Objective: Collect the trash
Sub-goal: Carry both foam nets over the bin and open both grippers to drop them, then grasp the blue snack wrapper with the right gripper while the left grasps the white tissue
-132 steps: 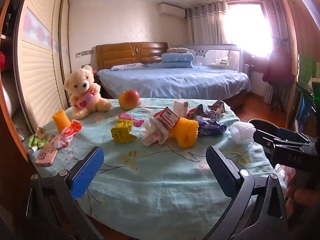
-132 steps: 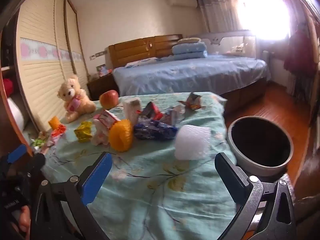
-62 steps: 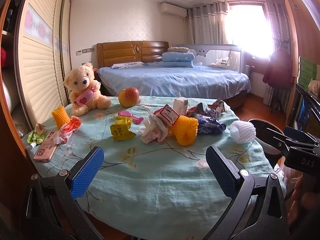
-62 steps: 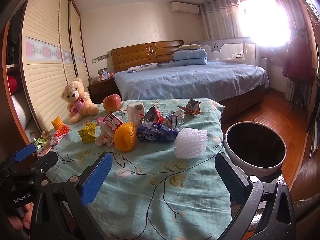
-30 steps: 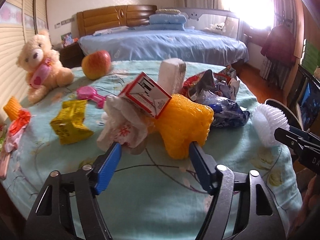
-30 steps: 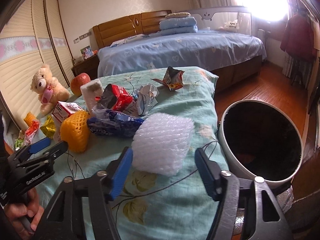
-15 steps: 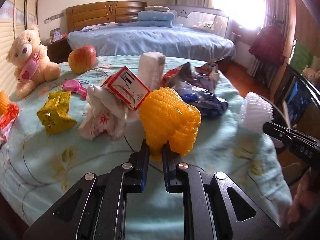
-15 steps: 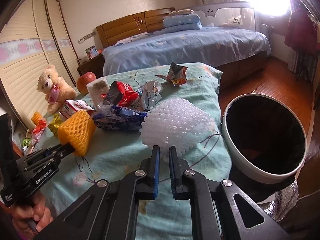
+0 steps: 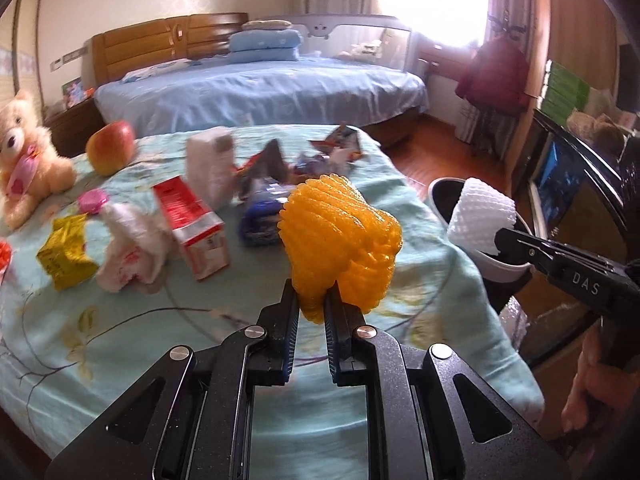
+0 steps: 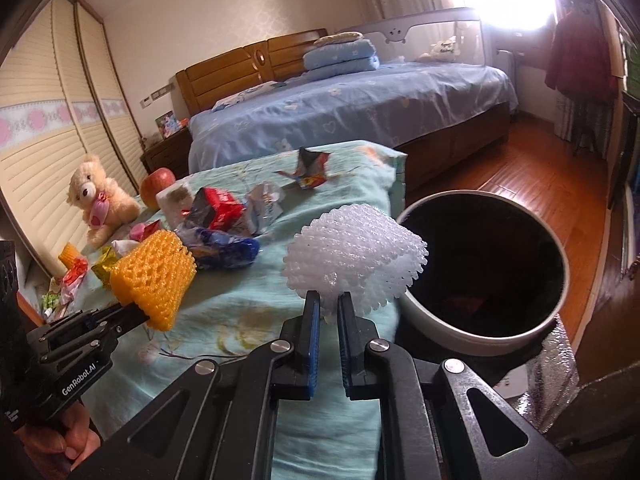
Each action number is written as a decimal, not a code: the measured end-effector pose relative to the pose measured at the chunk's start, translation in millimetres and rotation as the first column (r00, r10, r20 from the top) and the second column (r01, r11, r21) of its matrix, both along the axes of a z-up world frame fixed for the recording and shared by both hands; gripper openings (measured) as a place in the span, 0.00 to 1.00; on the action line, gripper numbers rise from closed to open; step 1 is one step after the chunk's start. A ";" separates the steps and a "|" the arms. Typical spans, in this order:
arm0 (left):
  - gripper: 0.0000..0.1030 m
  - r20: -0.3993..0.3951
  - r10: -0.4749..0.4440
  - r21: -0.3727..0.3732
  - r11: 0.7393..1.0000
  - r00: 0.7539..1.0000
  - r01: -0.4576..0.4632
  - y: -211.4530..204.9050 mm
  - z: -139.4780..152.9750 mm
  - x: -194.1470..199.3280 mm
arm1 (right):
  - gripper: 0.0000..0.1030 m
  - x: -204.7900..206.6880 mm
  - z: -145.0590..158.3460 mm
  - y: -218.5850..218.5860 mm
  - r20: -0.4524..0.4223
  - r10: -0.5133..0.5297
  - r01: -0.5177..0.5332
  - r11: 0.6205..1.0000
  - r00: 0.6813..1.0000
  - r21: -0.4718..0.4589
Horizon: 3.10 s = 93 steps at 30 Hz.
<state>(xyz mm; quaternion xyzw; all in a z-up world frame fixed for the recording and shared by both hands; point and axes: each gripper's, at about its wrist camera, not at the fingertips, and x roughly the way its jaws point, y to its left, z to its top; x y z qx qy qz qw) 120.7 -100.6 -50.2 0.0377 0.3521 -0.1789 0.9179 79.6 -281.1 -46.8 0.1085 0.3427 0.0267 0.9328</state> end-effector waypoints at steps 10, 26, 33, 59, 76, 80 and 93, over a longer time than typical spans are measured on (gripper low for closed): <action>0.11 0.018 -0.100 0.022 0.995 0.995 0.100 -50.5 4.1 6.0 | 0.08 -4.8 -0.5 -46.7 -0.007 -0.089 0.089 0.996 0.996 0.001; 0.11 -0.037 -0.214 0.047 0.975 0.976 0.216 -133.3 0.0 32.0 | 0.08 6.9 -9.8 -104.7 -0.048 -0.172 0.174 0.985 0.984 0.022; 0.11 -0.059 -0.245 0.057 0.967 0.968 0.248 -156.7 -4.7 43.1 | 0.08 17.9 -15.1 -119.4 -0.063 -0.181 0.182 0.983 0.982 0.024; 0.57 -0.093 -0.194 0.002 0.981 0.977 0.195 -129.7 -8.8 49.6 | 0.69 19.5 -12.8 -128.9 -0.066 -0.197 0.203 0.975 0.978 0.094; 0.62 -0.084 0.079 -0.013 0.997 0.993 -0.080 16.5 -20.1 20.4 | 0.73 28.3 -11.5 -16.0 -0.045 0.045 -0.040 0.993 0.998 0.111; 0.62 -0.090 0.131 -0.019 0.991 0.987 -0.134 42.8 -22.7 18.5 | 0.73 33.1 -11.1 9.6 -0.042 0.114 -0.110 0.990 0.993 0.092; 0.62 -0.087 0.264 -0.030 0.963 0.961 -0.268 99.1 -21.6 26.5 | 0.83 61.5 -15.4 72.1 -0.060 0.287 -0.288 0.958 0.956 -0.009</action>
